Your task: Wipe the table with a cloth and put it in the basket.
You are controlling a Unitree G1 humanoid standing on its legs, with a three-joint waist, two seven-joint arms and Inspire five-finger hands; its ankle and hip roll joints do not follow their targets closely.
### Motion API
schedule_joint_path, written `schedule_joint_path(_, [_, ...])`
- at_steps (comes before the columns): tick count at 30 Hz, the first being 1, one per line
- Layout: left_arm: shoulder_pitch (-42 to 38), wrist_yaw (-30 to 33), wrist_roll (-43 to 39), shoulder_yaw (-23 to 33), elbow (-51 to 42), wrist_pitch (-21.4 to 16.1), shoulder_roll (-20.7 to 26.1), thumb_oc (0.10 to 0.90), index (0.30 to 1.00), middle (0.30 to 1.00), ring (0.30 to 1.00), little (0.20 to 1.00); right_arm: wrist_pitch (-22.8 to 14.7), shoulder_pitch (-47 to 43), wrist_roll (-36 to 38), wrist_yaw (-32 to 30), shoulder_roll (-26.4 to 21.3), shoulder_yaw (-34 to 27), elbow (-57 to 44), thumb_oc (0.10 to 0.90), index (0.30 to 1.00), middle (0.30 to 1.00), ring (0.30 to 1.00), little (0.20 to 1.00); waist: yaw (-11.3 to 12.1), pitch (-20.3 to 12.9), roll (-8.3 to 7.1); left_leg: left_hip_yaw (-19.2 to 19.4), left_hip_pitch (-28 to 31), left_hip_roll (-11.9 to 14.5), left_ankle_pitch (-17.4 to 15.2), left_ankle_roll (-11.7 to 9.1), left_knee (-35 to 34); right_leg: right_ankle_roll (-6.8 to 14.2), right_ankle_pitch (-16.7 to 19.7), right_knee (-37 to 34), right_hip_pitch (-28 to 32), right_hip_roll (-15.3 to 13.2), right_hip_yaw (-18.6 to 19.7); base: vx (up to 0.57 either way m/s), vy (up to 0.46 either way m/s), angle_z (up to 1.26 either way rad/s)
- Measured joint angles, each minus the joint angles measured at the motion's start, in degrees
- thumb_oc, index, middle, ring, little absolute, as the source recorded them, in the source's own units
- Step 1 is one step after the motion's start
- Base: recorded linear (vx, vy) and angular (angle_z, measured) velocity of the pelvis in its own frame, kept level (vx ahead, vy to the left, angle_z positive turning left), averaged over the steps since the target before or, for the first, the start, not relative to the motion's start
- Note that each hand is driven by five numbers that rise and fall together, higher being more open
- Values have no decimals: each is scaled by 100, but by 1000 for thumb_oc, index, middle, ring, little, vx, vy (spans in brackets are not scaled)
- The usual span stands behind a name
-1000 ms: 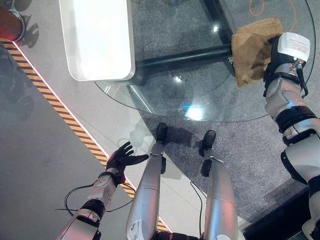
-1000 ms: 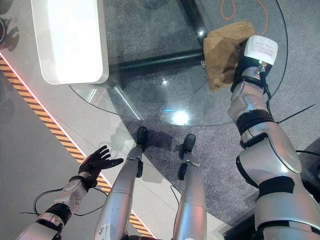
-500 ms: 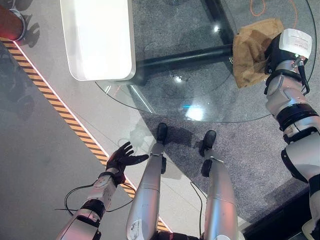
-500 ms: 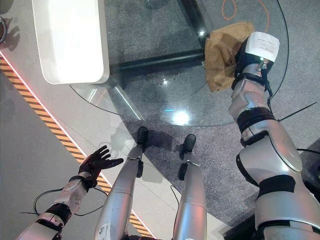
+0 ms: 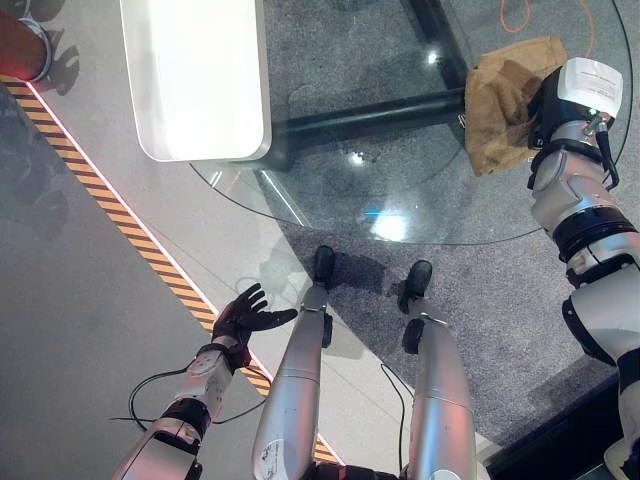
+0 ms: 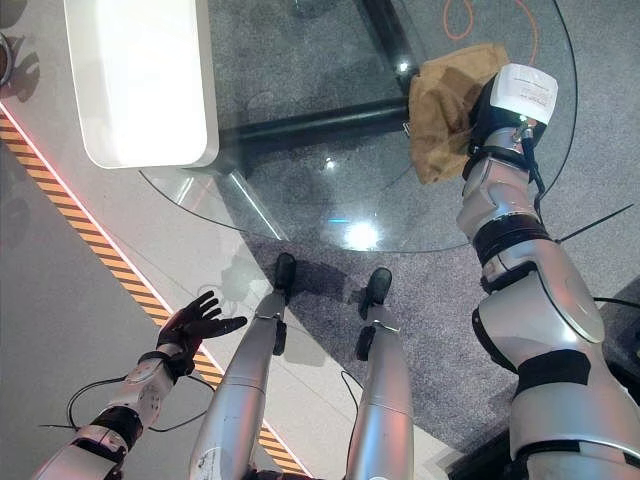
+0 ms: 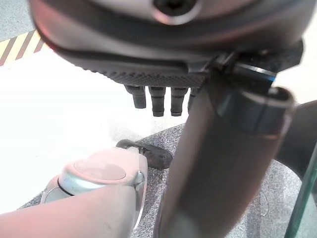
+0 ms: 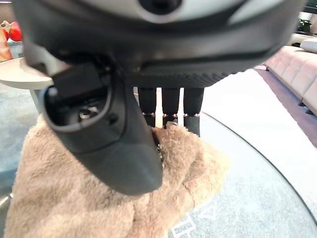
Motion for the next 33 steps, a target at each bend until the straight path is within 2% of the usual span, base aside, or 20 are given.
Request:
schedule_joint_path(22, [0, 11, 1, 3, -2, -22, -44, 800, 900, 900, 900, 900, -100, 9, 233, 56, 115, 5, -317, 100, 300, 300, 300, 200, -108, 4, 14, 0, 12, 1, 1, -2, -6, -1, 0, 3, 0, 5, 4, 0, 0, 0])
schedule_joint_path(28, [0, 20, 2, 9, -6, -41, -146, 800, 900, 900, 900, 900, -96, 12, 231, 133, 173, 14, -570, 100, 300, 300, 300, 200, -111, 2, 115, 0, 23, 2, 5, -8, -10, -3, 1, 16, 0, 7, 6, 0, 0, 0])
schedule_joint_path(33, [0, 21, 4, 12, -32, -41, -234, 800, 900, 900, 900, 900, -95, 15, 231, 167, 237, 16, -644, 100, 300, 300, 300, 200, -120, 2, 119, 1, 66, 3, 51, -36, -96, -7, 3, 17, 0, 5, 9, 0, 0, 0])
